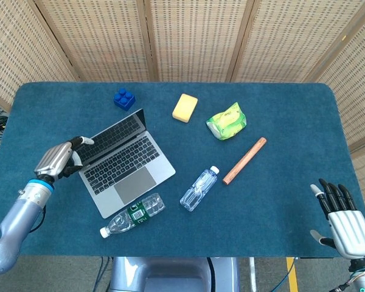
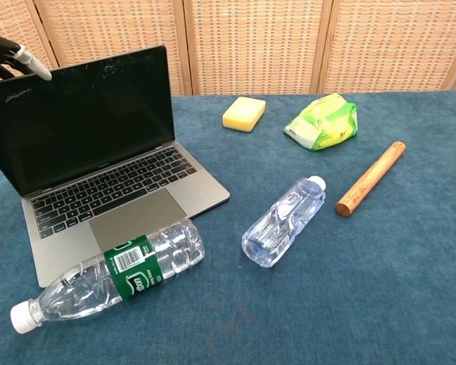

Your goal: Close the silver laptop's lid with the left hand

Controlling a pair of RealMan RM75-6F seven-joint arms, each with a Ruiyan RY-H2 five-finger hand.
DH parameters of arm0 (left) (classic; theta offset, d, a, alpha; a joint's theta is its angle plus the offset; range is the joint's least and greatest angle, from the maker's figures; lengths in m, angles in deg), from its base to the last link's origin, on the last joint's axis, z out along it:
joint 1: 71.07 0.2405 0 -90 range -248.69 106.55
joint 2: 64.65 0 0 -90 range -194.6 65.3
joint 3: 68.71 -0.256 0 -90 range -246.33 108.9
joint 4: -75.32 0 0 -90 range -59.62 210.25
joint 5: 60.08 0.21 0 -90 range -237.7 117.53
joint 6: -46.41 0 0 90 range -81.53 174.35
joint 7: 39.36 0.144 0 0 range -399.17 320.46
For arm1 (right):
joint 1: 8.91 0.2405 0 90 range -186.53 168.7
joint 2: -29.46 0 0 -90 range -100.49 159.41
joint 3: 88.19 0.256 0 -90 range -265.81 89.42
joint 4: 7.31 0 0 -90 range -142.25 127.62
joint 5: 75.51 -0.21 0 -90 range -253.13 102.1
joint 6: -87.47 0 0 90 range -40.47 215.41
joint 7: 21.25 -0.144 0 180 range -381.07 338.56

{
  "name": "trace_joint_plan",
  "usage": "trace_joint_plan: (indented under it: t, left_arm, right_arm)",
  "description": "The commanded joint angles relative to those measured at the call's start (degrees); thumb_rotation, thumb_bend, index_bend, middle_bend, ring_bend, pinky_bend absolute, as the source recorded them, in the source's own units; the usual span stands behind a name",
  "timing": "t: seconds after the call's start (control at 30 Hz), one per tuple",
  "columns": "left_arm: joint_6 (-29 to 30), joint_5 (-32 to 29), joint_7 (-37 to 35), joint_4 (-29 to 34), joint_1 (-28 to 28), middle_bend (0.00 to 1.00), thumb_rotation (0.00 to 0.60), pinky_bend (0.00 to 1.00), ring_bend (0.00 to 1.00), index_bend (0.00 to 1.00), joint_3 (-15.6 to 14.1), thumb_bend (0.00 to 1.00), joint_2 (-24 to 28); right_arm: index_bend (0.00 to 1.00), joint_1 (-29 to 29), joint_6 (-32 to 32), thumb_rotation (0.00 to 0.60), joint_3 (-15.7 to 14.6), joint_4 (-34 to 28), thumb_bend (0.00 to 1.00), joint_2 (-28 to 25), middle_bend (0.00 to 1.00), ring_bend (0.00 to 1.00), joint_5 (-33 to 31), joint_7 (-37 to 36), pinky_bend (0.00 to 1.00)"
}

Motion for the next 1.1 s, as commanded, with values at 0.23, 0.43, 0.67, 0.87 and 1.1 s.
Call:
trace_joint_plan:
  t: [0.23, 0.43, 0.67, 0.87, 1.1]
  left_arm:
    - [-1.0, 4.1, -3.0, -0.5, 1.2, 0.20, 0.600, 0.17, 0.19, 0.23, 0.0, 1.00, -1.3]
    - [-0.4, 6.8, -4.7, 0.0, 2.2, 0.20, 0.600, 0.17, 0.19, 0.23, 0.3, 1.00, -1.5]
    - [0.1, 10.4, -6.9, 0.9, 3.3, 0.20, 0.600, 0.17, 0.19, 0.23, 0.6, 1.00, -1.9]
    - [-1.1, 12.0, -8.7, 0.8, 3.7, 0.20, 0.600, 0.17, 0.19, 0.24, 0.6, 1.00, -2.3]
    - [-2.1, 14.2, -11.5, -0.7, 4.4, 0.20, 0.600, 0.17, 0.19, 0.25, 0.4, 1.00, -3.9]
  right_arm:
    - [0.00, 0.0, 0.0, 0.600, 0.0, -0.1, 0.00, 0.0, 0.00, 0.00, 0.0, 0.0, 0.00]
    - [0.00, 0.0, 0.1, 0.600, -0.1, -0.1, 0.00, 0.0, 0.00, 0.00, 0.1, 0.1, 0.00]
    - [0.00, 0.0, 0.0, 0.600, -0.1, -0.1, 0.00, 0.0, 0.00, 0.00, 0.1, 0.1, 0.00]
    - [0.00, 0.0, 0.0, 0.600, 0.0, -0.1, 0.00, -0.1, 0.00, 0.00, 0.1, 0.0, 0.00]
    - [0.00, 0.0, -0.1, 0.600, 0.0, -0.1, 0.00, -0.2, 0.00, 0.00, 0.0, -0.3, 0.00]
